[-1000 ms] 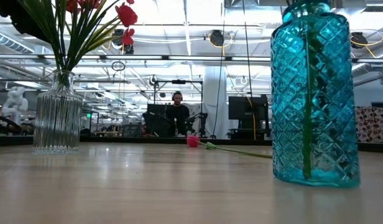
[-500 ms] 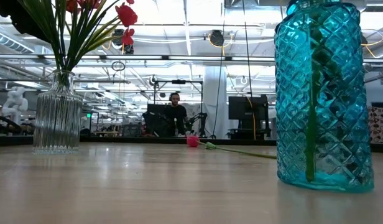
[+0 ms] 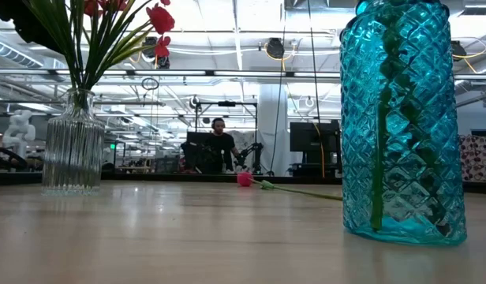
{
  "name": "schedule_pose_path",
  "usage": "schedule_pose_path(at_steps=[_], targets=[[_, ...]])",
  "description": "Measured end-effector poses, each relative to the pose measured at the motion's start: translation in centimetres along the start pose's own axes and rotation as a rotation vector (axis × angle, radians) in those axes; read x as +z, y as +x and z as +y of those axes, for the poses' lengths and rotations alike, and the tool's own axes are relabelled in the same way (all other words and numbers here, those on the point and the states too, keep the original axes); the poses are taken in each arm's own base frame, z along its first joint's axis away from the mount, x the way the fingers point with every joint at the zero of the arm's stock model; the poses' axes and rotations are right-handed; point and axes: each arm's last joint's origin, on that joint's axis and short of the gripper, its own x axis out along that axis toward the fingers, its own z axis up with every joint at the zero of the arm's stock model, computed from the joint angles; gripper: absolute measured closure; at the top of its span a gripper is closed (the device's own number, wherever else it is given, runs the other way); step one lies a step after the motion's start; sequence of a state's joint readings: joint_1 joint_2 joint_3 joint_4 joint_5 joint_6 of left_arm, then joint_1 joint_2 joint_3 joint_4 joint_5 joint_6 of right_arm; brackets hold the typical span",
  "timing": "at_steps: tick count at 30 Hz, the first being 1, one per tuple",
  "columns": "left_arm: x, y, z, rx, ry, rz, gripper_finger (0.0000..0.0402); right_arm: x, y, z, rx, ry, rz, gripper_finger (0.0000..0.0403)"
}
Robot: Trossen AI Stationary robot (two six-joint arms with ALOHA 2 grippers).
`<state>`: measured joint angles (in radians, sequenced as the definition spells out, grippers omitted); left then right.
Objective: Sort flowers into vase by color
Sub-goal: Put the yellow tulip into the blue vase, then put the white flowers into the blue vase
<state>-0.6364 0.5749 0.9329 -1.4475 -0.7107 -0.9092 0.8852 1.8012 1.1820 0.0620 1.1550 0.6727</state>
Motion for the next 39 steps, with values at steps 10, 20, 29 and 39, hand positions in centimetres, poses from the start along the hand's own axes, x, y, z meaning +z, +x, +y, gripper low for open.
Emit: schedule_pose_path(at_steps=[10, 20, 29, 39], targets=[[0.0, 0.0, 0.0, -0.001, -0.001, -0.001, 0.0212, 3.5, -2.0, -2.1, 0.169, 0.082, 0.227, 0.0303], [0.0, 0.0, 0.0, 0.0, 0.0, 0.0, 0.0212, 6.0, -2.0, -4.0, 0.217, 0.198, 0.343, 0.0303], [0.0, 0.0, 0.0, 0.001, 0.002, 0.0, 0.0212, 5.2, -1.3, -4.6, 0.317, 0.307, 0.679, 0.0303], [0.0, 0.0, 0.0, 0.001, 0.008, 0.0, 0.0212, 6.2, -2.1, -5.7, 0.304, 0.291, 0.709, 0.0339]])
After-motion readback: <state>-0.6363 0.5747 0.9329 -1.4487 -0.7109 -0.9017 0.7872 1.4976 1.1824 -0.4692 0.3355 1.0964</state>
